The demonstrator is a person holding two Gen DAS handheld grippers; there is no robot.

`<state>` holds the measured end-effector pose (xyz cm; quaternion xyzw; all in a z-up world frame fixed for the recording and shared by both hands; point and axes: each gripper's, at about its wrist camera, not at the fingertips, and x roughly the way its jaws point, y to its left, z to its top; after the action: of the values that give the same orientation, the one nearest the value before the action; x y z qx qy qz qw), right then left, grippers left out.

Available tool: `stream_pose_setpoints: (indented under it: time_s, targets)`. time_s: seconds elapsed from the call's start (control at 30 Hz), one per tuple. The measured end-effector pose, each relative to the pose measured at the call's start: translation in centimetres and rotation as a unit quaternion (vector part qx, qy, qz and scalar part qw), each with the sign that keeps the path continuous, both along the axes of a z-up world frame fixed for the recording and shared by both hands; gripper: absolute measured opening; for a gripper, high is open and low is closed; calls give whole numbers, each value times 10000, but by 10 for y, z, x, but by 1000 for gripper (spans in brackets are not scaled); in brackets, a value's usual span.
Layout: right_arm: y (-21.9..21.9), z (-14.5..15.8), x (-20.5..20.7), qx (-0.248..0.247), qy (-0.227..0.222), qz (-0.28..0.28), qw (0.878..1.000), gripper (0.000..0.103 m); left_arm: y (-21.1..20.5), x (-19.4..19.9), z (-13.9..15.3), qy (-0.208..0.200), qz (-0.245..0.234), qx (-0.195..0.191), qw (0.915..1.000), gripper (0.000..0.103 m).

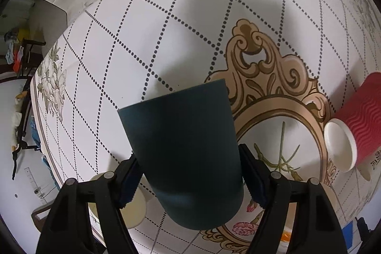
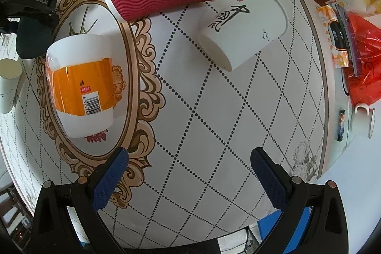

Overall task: Flip cup upside down
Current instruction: 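Lift the teal cup with the left gripper off the table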

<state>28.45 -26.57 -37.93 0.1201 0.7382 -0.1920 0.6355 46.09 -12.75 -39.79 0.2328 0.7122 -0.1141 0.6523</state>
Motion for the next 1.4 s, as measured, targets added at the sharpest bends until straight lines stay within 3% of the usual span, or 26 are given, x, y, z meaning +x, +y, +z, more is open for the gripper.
stream_pose_setpoints:
  time_s: [0.37, 0.83, 1.0, 1.4]
  targets:
    - [2, 22, -12, 25, -216, -91, 9997, 103, -1, -19, 74, -206, 54, -360, 9991, 74]
    - [9, 48, -53, 277, -568, 348, 9974, 103, 25, -127, 133, -375, 432, -500, 9971, 74]
    - [12, 45, -73, 374, -609, 583, 9957, 103, 44, -171, 127, -287, 673, -400, 9965, 74]
    - [21, 9, -98, 651, -441, 1135, 9904, 103, 80, -235, 54, 280, 1469, -244, 9885, 74]
